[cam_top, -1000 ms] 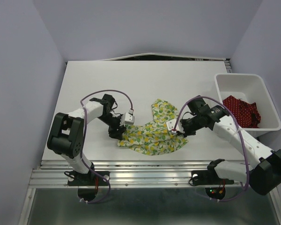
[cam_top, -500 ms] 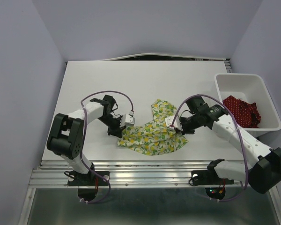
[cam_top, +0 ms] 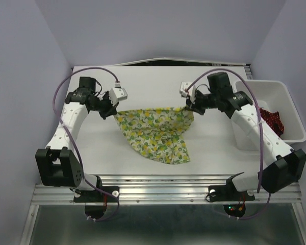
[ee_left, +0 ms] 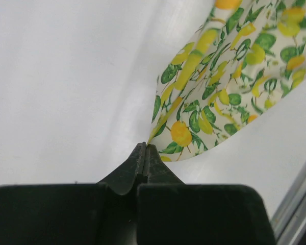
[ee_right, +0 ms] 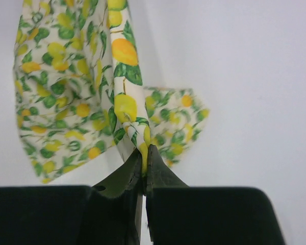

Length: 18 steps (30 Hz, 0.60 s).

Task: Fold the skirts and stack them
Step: Flatten the skirt out

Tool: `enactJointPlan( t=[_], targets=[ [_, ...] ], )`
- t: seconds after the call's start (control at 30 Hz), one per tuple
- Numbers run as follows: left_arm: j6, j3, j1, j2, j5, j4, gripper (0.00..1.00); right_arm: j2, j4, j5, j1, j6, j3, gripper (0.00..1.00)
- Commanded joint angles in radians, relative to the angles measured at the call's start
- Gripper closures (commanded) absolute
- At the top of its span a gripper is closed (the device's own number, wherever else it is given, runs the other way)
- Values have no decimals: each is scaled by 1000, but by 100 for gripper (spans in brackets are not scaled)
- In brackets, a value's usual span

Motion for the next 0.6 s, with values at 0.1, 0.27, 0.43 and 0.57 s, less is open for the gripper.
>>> enactJointPlan(
  t=[0.1, 0.27, 0.43, 0.57],
  targets=[
    [-346, 369, 16, -13, -225, 259, 100, 197, 272, 26, -100, 234, 451, 99],
    [-426, 654, 16, 67, -271, 242, 100, 256, 342, 46, -100, 284, 621, 99],
    [-462, 689, 16, -3, -297, 273, 100, 190, 410, 64, -100, 332, 598, 99],
    [-503, 613, 16, -106, -349, 328, 100, 87, 499, 76, -100, 370, 491, 99]
  ],
)
